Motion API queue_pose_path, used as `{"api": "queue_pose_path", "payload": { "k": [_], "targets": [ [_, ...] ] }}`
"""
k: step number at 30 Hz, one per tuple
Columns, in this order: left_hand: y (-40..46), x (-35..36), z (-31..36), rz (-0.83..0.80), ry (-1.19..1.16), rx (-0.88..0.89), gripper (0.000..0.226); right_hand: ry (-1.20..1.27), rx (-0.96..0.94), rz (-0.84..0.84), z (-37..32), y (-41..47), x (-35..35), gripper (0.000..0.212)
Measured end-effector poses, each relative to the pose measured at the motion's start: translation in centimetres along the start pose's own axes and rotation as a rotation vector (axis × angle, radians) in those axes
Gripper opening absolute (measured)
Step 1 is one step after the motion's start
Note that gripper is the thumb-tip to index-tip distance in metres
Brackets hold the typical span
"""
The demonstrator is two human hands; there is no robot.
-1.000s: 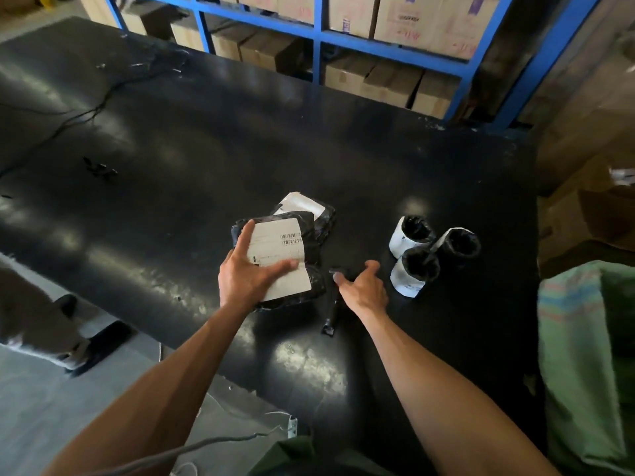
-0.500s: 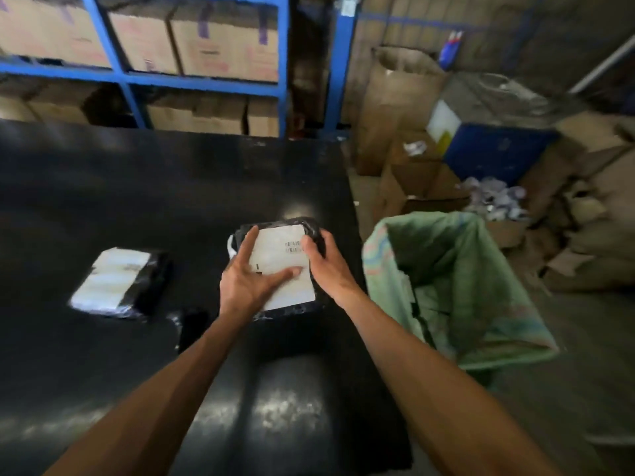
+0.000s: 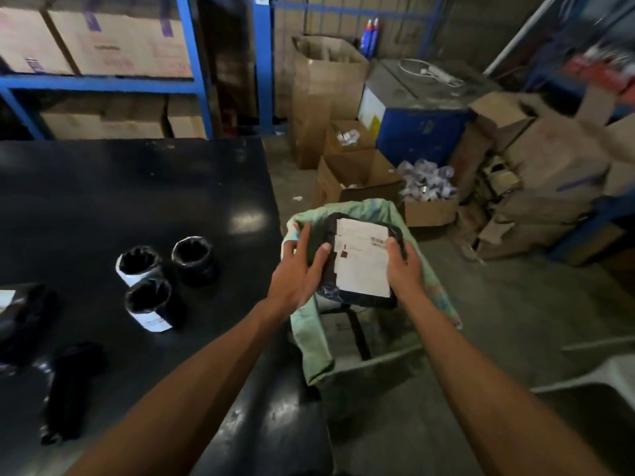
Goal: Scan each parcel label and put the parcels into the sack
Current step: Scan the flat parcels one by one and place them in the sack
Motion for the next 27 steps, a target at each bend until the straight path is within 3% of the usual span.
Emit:
{"api": "queue_pose_path", "payload": {
  "k": [8,18,22,27],
  "targets": [
    [3.6,3.4,-3.2,0.069,0.295,-0.096,0.076,-0.085,0.074,-0.011,4.1,4.0,-2.2,0.040],
    [10.2,4.4,-5.2,-0.011,0.638,-0.063,0.077,-0.328,0.074,-0.178,6.5,8.4,3.8,0.046],
    [12.6,4.5,-6.2,-0.040,0.654,-0.072,0.079,-0.357,0.114,-0.254,6.6,10.4,7.2,0.053],
    [13.0,4.4,-6.7,-0.025,0.562,-0.040,0.083,-0.351,0.098,-0.330,6.3,12.5,11.3,0.046]
  ]
}}
Point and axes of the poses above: each hand's wrist, its own y-axis towards the middle knuckle, its own x-axis out of the palm, z = x × y, the point moved 1 cm from there along y, towards the middle knuckle, and after that the axes turned 15 degrees about -y, right-handed, at the moved point
